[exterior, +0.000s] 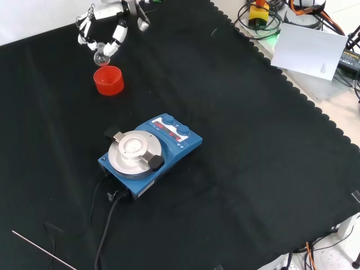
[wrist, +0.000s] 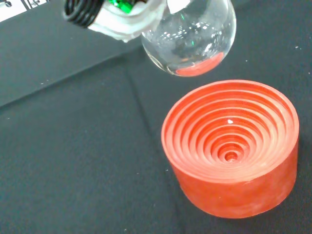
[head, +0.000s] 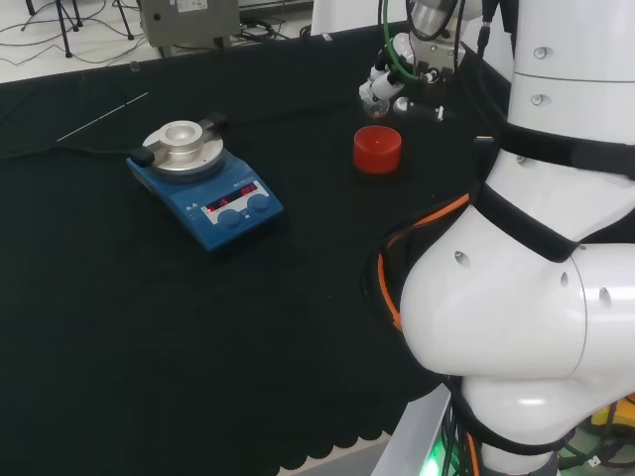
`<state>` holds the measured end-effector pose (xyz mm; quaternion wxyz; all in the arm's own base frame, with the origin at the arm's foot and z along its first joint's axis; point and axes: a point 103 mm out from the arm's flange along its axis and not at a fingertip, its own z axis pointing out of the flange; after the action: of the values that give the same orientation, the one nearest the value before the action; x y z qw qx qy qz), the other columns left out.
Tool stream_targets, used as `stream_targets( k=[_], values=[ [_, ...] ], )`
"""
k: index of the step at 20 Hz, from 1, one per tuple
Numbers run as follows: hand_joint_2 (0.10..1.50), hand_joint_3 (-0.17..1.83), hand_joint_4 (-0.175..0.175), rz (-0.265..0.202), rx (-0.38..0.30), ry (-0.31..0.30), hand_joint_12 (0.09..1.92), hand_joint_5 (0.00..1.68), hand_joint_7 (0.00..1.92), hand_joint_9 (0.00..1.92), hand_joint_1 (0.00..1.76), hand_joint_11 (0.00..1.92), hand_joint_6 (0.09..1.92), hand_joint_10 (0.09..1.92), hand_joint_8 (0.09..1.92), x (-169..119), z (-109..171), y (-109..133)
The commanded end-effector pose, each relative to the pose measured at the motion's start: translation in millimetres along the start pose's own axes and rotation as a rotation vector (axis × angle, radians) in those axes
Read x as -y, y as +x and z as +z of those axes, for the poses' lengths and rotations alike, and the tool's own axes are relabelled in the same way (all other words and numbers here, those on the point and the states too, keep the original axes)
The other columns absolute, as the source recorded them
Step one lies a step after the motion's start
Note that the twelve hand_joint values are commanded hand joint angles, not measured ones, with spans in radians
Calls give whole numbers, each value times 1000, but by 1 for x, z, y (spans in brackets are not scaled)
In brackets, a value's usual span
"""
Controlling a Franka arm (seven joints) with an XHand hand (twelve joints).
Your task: Place the round-bottom flask on the heater.
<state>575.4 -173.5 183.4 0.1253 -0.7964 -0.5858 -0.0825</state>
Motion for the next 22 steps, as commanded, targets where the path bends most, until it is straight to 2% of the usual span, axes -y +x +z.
stream_targets(
  k=[1,7,9,15,22],
  values=[
    [775,623,161,-32,39,9,1330,1065,561,668,1063,218,1018,572,576,19,-10,17],
    [771,628,163,-65,45,16,1329,1067,560,668,1063,221,1016,572,575,26,-20,35],
    [770,630,164,-90,46,0,1328,1068,559,668,1064,221,1015,572,575,28,-24,44],
    [755,649,171,-157,54,30,1326,1080,559,670,1067,226,1002,572,575,30,-35,82],
    [746,658,170,-223,59,59,1326,1088,541,672,1070,229,994,572,568,31,-33,125]
  ],
)
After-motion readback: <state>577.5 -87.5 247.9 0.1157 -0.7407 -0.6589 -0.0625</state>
